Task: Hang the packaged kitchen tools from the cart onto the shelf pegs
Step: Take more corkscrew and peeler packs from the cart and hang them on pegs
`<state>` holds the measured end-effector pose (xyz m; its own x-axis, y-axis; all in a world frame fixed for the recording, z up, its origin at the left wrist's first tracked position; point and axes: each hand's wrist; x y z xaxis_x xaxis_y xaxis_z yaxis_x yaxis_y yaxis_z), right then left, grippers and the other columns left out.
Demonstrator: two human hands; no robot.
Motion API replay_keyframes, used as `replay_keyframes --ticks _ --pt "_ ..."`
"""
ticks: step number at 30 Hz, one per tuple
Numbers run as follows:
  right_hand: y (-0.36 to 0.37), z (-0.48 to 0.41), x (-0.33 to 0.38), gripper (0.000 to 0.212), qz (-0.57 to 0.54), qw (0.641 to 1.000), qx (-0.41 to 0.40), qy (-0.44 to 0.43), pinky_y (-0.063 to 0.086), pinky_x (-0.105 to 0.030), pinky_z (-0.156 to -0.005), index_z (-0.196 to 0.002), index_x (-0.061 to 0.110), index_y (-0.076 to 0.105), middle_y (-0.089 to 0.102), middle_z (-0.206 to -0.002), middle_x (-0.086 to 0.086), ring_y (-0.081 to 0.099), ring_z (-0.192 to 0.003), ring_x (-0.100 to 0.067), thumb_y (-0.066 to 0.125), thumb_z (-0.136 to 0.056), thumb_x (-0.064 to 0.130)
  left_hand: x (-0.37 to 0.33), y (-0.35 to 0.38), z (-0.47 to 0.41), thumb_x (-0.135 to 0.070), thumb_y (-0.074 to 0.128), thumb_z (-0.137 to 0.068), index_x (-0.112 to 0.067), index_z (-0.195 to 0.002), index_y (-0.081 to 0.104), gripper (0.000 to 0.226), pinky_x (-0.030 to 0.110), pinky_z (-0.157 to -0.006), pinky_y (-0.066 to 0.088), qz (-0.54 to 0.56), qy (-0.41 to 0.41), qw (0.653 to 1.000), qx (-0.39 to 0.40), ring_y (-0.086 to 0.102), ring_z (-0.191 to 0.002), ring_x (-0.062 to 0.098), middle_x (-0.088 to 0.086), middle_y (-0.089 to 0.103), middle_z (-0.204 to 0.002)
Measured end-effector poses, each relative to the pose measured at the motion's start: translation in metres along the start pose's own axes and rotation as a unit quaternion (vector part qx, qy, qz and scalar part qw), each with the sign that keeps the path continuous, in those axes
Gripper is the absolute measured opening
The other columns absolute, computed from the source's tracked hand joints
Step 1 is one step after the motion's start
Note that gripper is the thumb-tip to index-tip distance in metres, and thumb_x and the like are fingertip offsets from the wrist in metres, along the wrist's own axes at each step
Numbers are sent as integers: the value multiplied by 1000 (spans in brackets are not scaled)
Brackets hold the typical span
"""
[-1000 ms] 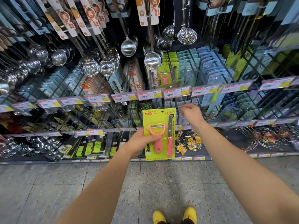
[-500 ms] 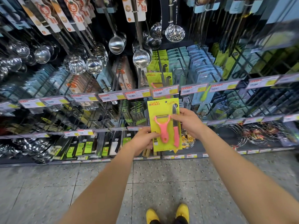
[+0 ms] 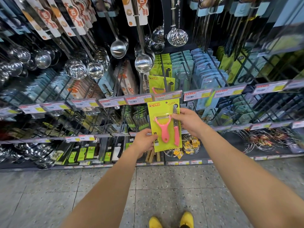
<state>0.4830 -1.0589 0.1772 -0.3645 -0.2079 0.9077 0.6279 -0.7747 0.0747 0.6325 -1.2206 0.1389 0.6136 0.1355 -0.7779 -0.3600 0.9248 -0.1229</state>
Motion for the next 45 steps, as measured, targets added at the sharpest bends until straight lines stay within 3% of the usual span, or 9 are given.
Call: replay_keyframes --ticks 3,7,11,18,22,27,31,35,45 --pt "-3 1 -7 21 -11 1000 -4 13 52 -28 -71 -114 5 69 77 -102 -8 71 -87 -17 68 -94 10 4 2 0 -15 68 -98 -13 -107 61 11 38 -75 50 -15 -4 1000 7 54 -76 26 15 57 -87" --pt "-4 -5 -8 21 -18 999 -24 -27 56 -36 -86 -113 4 71 76 -108 -14 71 -94 -22 68 -93 6 -1 6 -3 -14 66 -99 -14 -98 60 6 37 -63 43 12 2 1000 -17 49 -62 21 17 52 -74" --pt "1 -10 7 14 -11 998 -25 -53 56 -25 -76 -106 7 72 77 -97 -5 72 -85 -14 66 -94 4 -13 4 -10 -20 69 -97 -18 -99 64 6 39 -69 48 3 26 999 -45 54 -71 21 11 61 -86" --pt "-2 -21 11 27 -36 999 -27 -21 56 -32 -87 -121 0 68 75 -113 -13 71 -109 -29 66 -94 4 -18 3 -11 -17 67 -98 -19 -97 65 2 36 -66 44 8 25 998 -55 50 -75 23 8 60 -86" --pt "0 -22 14 24 -44 999 -16 -22 52 -37 -102 -118 1 68 75 -110 -7 72 -101 -19 65 -94 2 -16 3 -12 -16 67 -99 -17 -97 65 3 35 -66 46 27 26 998 -51 53 -81 25 10 63 -89" --pt "5 -20 20 39 -79 996 0 -42 49 -9 -79 -135 -1 55 61 -92 18 60 -82 5 61 -97 0 -17 -1 -10 -16 67 -98 -18 -100 67 2 45 -80 60 33 39 997 -51 62 -84 28 21 73 -102" --pt "3 -22 12 42 -75 996 -14 -38 51 -31 -99 -133 -2 59 73 -116 -7 69 -109 -21 69 -93 7 -16 -3 -13 -19 68 -97 -20 -102 69 5 46 -90 60 29 40 998 -41 68 -89 27 17 76 -112" --pt "2 -18 12 32 -66 997 -16 -33 53 -25 -85 -126 0 65 75 -113 -9 72 -95 -13 65 -94 3 -15 -1 -12 -16 67 -98 -19 -100 70 4 45 -82 53 36 39 998 -27 59 -86 29 18 73 -101" --pt "-3 -19 7 41 -56 998 -10 -30 43 -41 -110 -132 4 62 73 -121 -7 67 -116 -21 69 -92 13 -13 1 -17 -14 67 -99 -18 -98 69 5 48 -90 56 39 24 999 -13 59 -89 29 15 68 -97"
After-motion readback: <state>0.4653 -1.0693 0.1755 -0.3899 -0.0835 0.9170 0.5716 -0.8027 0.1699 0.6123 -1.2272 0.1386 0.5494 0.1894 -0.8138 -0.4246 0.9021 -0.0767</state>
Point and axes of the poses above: each hand's wrist, its own z-axis away from the middle knuckle, its own y-axis out of the palm, x = y × z
